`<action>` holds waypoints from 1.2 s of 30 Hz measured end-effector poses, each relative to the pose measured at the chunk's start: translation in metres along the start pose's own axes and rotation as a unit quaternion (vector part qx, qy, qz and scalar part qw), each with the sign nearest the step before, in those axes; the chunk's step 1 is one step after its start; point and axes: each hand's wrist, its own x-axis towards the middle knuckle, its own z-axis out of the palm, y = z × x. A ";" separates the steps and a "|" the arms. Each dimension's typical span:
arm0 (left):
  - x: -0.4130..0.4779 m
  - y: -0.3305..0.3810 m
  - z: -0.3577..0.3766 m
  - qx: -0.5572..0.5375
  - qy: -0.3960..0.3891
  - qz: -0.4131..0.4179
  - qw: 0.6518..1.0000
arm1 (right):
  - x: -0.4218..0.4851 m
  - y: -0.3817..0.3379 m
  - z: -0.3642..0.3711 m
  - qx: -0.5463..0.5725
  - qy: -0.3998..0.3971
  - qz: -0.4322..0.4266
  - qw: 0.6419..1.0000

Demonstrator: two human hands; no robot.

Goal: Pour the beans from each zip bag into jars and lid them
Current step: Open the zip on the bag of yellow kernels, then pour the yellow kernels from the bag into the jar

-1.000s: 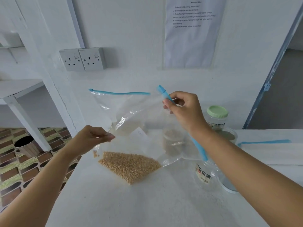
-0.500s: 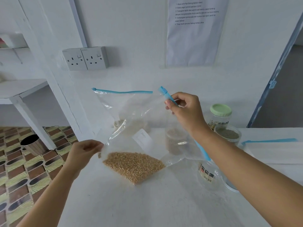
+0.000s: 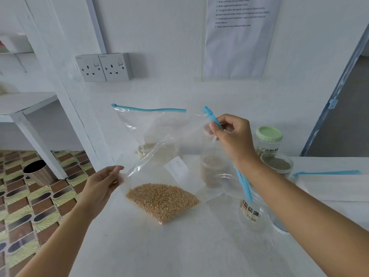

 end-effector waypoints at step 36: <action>0.025 0.136 0.076 -0.103 0.056 0.110 0.987 | 0.023 -0.057 -0.055 0.137 0.112 -0.050 0.983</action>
